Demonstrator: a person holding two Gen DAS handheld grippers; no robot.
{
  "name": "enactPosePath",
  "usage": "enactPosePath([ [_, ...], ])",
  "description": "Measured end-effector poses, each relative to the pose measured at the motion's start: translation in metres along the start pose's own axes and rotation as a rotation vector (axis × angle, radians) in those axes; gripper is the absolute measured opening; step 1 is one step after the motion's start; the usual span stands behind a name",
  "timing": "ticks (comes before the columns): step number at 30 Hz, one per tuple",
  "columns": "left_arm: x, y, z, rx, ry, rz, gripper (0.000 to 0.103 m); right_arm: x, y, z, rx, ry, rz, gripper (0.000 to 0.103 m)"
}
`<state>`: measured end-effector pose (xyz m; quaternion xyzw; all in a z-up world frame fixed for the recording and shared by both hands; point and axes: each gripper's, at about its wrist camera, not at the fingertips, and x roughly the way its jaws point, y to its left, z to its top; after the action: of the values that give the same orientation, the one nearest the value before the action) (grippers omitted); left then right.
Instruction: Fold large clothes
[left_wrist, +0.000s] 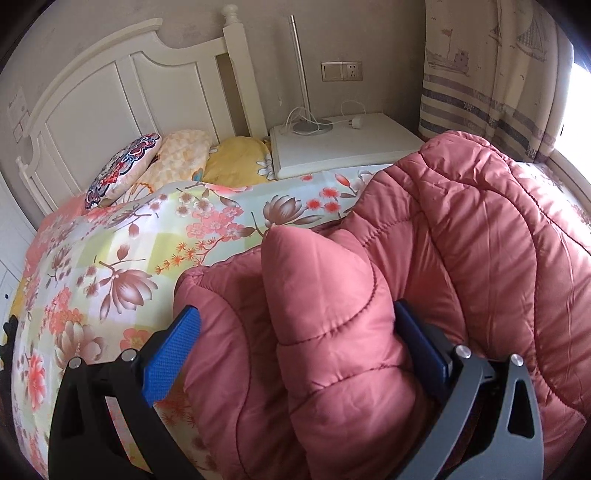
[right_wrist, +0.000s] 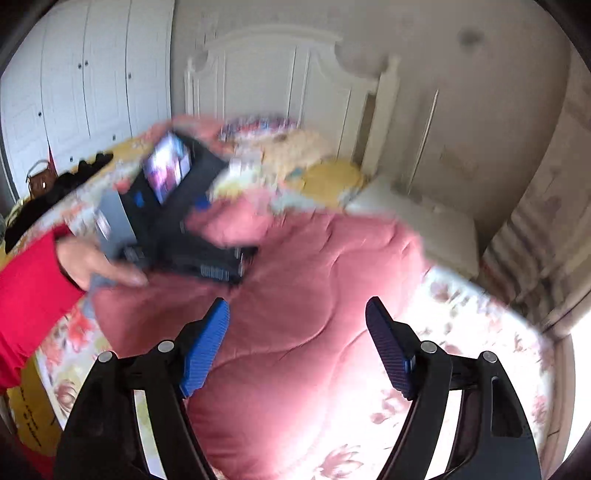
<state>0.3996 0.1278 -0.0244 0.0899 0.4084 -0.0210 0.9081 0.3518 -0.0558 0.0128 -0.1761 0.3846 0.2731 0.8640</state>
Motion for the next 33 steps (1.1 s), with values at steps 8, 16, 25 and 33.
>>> enactPosePath([
  [8,0.001,0.004,-0.011,-0.028,-0.029,0.022,0.101,0.027,0.025,-0.017,-0.122,0.058,-0.094,0.079],
  [16,-0.002,0.007,-0.016,-0.056,-0.049,0.016,0.101,-0.022,-0.039,0.055,-0.034,-0.056,0.097,0.079],
  [25,-0.001,0.008,-0.023,-0.086,-0.053,0.019,0.101,0.112,-0.077,0.059,0.019,0.158,0.089,0.085],
  [33,-0.002,0.012,-0.026,-0.111,-0.062,0.0,0.101,0.03,-0.056,0.054,-0.018,0.039,0.095,0.083],
])
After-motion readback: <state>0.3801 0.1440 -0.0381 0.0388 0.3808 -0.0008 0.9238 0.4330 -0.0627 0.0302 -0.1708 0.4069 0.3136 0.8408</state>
